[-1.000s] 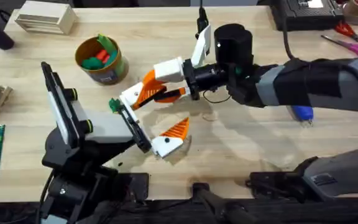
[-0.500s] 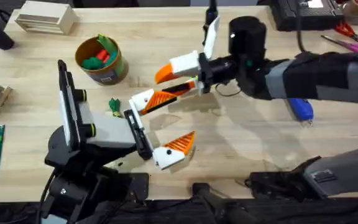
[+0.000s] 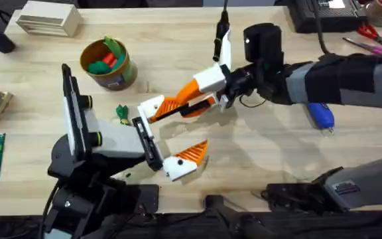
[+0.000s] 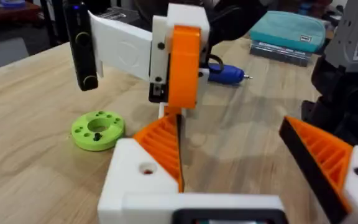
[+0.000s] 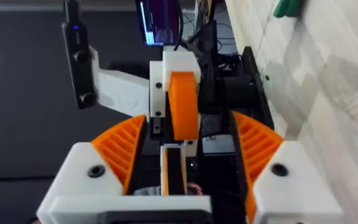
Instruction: Pick up the gripper from the table and insert it into the empty holder that is missing its gripper. Then pick up a screw, insert it into the mounting hole, and use the screwdriver to tighten it. Finally, clean up the table by picking up the vegetable and placing it into the bucket.
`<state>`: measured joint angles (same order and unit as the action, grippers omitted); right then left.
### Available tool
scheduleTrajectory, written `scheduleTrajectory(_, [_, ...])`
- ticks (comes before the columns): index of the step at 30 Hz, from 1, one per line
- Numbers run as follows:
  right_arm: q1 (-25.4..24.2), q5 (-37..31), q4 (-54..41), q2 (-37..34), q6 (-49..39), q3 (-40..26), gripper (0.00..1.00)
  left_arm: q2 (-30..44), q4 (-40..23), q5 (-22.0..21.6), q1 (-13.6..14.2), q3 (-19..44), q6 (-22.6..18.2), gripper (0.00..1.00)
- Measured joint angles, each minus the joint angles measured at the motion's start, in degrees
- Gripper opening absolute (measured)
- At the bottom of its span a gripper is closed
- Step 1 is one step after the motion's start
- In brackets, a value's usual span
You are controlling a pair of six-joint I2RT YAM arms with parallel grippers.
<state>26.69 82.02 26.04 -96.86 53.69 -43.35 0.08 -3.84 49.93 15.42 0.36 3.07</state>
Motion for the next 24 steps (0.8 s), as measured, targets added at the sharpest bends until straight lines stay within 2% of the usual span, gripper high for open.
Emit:
scheduleTrajectory(3, [0.56, 0.24, -0.37, 0.00, -1.30, 0.00, 0.689, 0.00, 0.00, 0.00, 0.00, 0.00, 0.00, 0.987])
scheduleTrajectory(4, [0.64, 0.18, -0.37, 0.00, -1.93, 0.00, 0.559, 0.02, 0.00, 0.00, 0.00, 0.00, 0.00, 0.987])
scheduleTrajectory(12, [0.62, 0.07, -0.36, 0.00, -2.61, 0.00, 0.230, 0.02, -0.03, 0.00, 0.00, 0.00, 0.17, 0.987])
scheduleTrajectory(15, [0.62, -0.06, -0.37, 0.00, -2.73, 0.00, 0.026, 0.02, -0.04, 0.00, -0.02, 0.00, 0.31, 0.987])
scheduleTrajectory(24, [1.32, -1.28, -0.22, 0.00, -2.75, 0.00, 0.017, 0.02, -0.04, -0.26, -0.02, 0.00, 0.63, 0.987])
